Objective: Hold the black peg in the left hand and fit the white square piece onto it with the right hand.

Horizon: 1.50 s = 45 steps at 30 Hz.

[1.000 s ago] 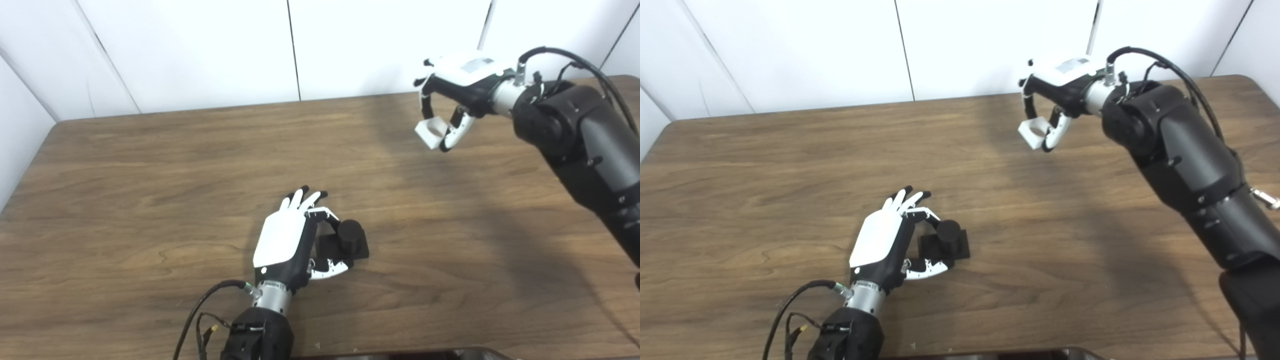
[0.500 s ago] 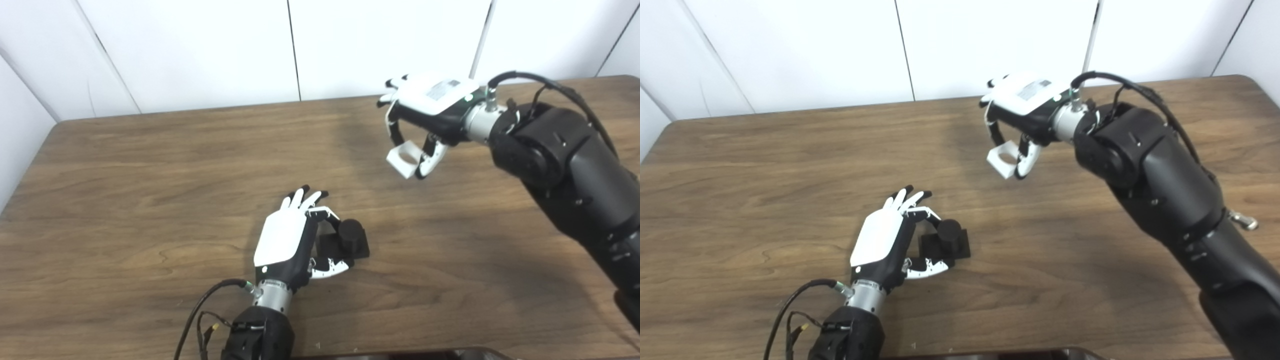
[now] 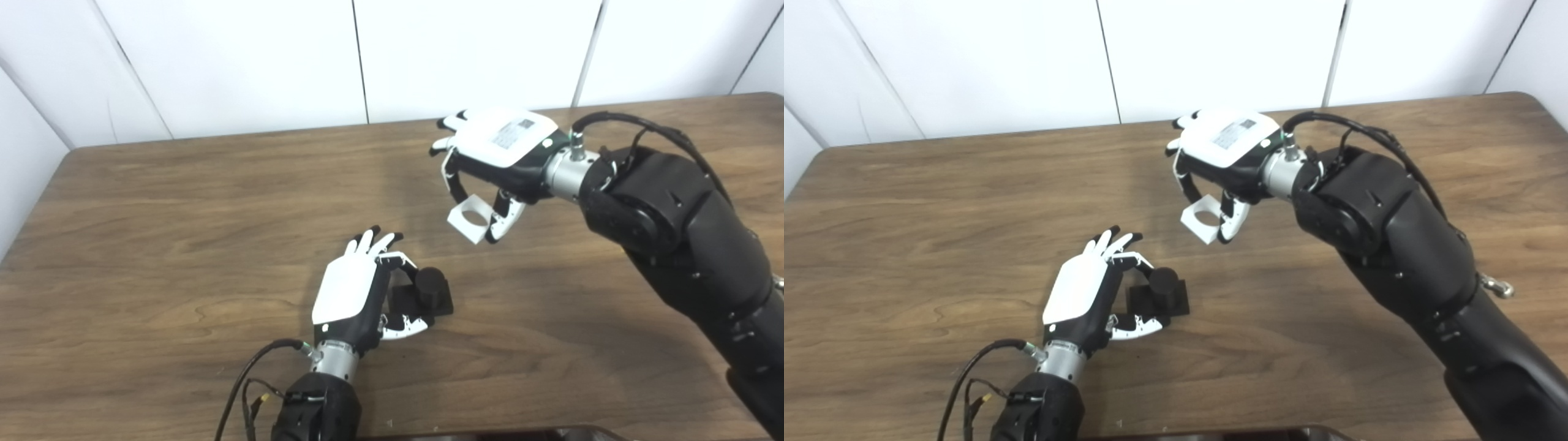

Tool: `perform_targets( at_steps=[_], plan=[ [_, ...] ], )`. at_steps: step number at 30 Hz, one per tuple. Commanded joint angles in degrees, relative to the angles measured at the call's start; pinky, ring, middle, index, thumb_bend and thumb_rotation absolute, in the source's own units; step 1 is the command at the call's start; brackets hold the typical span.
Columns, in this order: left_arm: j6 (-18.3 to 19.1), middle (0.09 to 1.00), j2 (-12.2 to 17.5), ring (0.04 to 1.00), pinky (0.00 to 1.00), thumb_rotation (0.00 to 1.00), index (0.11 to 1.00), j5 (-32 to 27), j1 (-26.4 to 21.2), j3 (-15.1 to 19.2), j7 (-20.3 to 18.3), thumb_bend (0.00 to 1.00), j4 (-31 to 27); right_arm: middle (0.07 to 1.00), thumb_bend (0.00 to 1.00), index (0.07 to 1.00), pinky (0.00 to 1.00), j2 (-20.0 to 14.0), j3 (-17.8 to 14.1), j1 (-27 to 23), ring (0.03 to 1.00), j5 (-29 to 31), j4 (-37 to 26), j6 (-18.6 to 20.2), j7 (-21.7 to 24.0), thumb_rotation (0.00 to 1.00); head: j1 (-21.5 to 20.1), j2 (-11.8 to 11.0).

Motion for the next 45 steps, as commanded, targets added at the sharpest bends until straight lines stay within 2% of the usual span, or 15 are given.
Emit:
perform_targets(
  at_steps=[1,13,29,45],
  plan=[
    [-0.22,0.913,-0.25,1.000,1.00,0.06,0.491,0.89,-1.40,-0.01,1.03,0.52,-0.25,0.899,0.53,0.487,1.00,0.90,-0.32,-2.19,1.000,-0.45,-2.45,-1.13,0.20,0.14,-0.05,0.07],
    [0.31,0.914,-0.64,1.000,1.00,0.06,0.491,1.04,-1.59,-0.19,0.53,0.52,-0.39,0.894,0.53,0.483,1.00,3.12,2.03,-2.09,1.000,0.01,-3.81,-4.22,3.34,0.15,0.26,0.50],
    [0.30,0.914,-0.92,1.000,1.00,0.06,0.491,0.95,-1.47,-0.14,0.78,0.52,-0.51,0.896,0.53,0.483,1.00,5.40,4.21,-0.87,1.000,-0.78,-2.85,-7.64,3.83,0.14,0.35,0.70],
    [0.45,0.913,-1.21,1.000,1.00,0.06,0.491,0.82,-1.47,-0.27,0.79,0.52,-0.80,0.893,0.53,0.482,1.00,6.29,4.64,0.24,0.999,-0.47,-2.37,-8.50,3.16,0.14,0.49,0.99]
  ],
)
